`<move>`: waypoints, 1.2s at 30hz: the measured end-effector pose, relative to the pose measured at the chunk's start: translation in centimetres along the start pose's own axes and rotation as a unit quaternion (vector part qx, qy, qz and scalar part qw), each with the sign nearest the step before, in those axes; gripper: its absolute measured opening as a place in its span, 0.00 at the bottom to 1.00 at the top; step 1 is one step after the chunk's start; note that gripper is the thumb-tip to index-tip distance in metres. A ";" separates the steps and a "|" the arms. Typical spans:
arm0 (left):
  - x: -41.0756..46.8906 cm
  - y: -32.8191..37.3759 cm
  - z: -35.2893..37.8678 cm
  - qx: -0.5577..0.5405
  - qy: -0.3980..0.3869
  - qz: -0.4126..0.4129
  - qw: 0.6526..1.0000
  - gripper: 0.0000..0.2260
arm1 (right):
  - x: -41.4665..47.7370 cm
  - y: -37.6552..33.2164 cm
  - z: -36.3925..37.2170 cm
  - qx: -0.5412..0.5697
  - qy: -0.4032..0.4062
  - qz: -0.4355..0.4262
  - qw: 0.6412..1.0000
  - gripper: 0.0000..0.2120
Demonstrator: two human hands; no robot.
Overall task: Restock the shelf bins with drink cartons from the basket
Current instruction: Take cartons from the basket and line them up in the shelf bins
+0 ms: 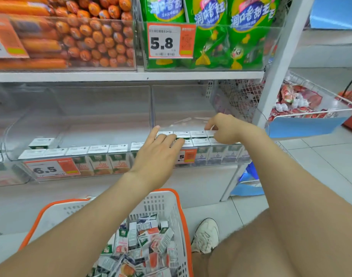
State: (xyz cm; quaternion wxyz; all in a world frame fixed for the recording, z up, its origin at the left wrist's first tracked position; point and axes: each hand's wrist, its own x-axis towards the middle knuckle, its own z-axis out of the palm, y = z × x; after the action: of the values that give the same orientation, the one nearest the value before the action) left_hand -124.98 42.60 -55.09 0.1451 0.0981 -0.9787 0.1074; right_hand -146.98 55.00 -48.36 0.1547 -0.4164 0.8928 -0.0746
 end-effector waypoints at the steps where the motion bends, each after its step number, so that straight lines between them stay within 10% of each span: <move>1: 0.0 -0.1 0.0 -0.008 -0.002 0.002 1.000 0.27 | -0.2 0.1 -0.1 0.005 -0.007 -0.001 1.000 0.27; 9: -1.7 -1.6 -1.4 -0.191 0.085 0.015 0.978 0.16 | -4.9 -6.0 1.0 0.045 0.141 -0.097 0.984 0.14; 13: -6.0 -2.6 -2.0 -0.204 0.158 -0.003 0.966 0.11 | -8.6 -11.6 3.9 0.043 0.024 -0.172 0.984 0.10; 20: -16.3 -5.4 3.3 -0.222 -0.105 -0.084 0.966 0.11 | -9.9 -17.0 15.0 -0.139 -0.258 -0.239 0.926 0.15; 31: -25.6 -3.6 15.2 -0.276 -0.425 -0.168 0.845 0.11 | -7.9 -16.2 30.9 -0.202 -0.325 -0.229 0.895 0.15; 36: -27.2 -1.4 19.4 -0.208 -0.456 -0.118 0.857 0.33 | -8.7 -13.8 35.9 -0.245 -0.399 -0.235 0.852 0.10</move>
State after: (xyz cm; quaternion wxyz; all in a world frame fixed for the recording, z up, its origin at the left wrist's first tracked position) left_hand -104.19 41.04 -81.25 -0.2892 0.2189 -0.9157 -0.1733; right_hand -119.68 52.67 -76.63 0.3685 -0.6321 0.6189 0.2856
